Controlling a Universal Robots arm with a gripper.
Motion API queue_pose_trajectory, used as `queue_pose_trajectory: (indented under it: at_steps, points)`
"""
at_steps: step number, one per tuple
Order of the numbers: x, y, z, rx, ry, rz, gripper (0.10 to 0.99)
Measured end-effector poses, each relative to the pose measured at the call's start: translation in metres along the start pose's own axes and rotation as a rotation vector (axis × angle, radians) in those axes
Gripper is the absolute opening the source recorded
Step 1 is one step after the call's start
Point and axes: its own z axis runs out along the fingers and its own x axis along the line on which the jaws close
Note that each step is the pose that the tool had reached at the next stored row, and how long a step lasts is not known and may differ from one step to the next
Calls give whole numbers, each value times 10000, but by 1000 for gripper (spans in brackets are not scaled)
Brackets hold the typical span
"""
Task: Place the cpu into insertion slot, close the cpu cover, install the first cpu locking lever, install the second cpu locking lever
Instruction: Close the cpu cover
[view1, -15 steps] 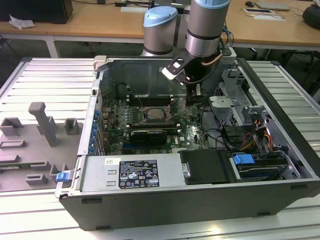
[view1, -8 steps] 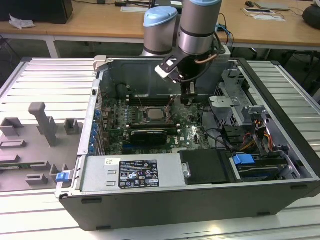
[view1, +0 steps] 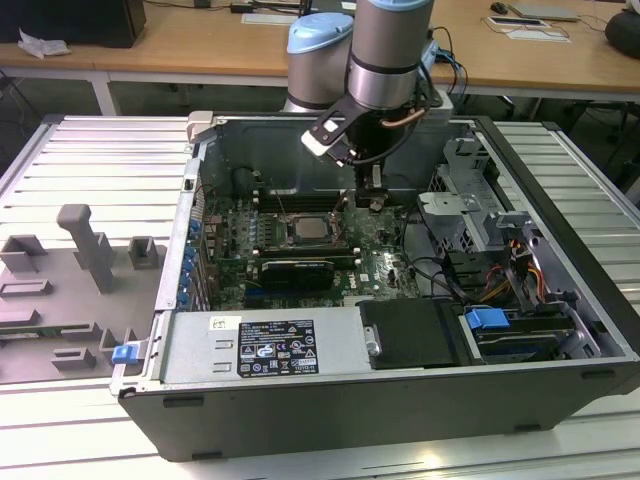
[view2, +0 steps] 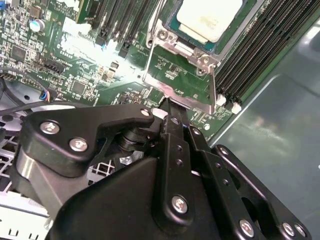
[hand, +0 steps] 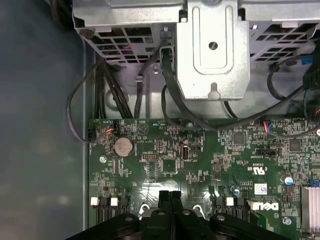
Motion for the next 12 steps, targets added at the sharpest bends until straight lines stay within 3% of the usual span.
queue_pose_trajectory:
  at_steps: [2,6,12]
  points:
    - [0,-16,-1,0,0,0,106]
    - [-2,-118,-5,0,0,0,106]
    - [-2,-159,-7,0,0,0,106]
